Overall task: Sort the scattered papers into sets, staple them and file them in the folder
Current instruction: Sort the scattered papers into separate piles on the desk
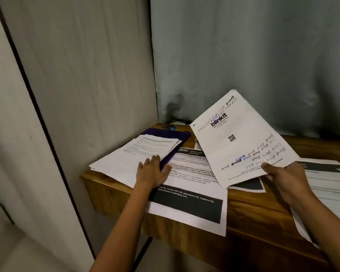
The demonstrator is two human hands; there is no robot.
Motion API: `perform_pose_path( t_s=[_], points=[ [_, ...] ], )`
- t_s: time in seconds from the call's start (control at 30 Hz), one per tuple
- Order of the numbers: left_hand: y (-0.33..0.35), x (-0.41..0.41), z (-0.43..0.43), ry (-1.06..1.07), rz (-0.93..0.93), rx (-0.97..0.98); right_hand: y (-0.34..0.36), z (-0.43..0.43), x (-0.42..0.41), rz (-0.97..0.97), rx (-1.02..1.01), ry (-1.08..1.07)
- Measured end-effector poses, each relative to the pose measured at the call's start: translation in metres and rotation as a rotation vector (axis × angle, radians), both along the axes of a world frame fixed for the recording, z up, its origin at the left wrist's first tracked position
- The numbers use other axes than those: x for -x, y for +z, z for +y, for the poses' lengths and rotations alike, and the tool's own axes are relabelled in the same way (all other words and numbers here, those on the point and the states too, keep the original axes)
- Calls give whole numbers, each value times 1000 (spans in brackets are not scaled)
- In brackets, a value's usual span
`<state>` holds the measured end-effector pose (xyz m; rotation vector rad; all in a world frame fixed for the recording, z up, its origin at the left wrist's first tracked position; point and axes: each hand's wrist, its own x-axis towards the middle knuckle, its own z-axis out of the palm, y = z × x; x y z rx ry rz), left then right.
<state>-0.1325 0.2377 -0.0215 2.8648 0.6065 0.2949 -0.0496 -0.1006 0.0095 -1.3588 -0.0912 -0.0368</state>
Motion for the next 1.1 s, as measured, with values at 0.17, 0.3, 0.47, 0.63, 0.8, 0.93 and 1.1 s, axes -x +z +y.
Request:
perform_pose_path(
  t_s=[0.17, 0.3, 0.47, 0.63, 0.8, 0.93, 1.1],
  points=[
    [-6, -4, 2, -1, -19, -6, -9, 3, -11, -8, 98, 17],
    [-6, -3, 1, 9, -28, -10, -10, 3, -13, 46, 46, 21],
    [-4, -3, 3, 4, -13, -4, -5, 2, -8, 112, -72, 41],
    [18, -4, -21, 7, -38, -74, 2, -17, -5, 209, -285, 59],
    [44, -10, -88, -210, -257, 300, 13, -48, 3, 226, -363, 60],
    [52, -19, -151, -333, -265, 473, 18, -80, 12, 171, -459, 10],
    [63, -28, -234, -349, -212, 638, 23, -136, 31, 136, -458, -67]
  ],
)
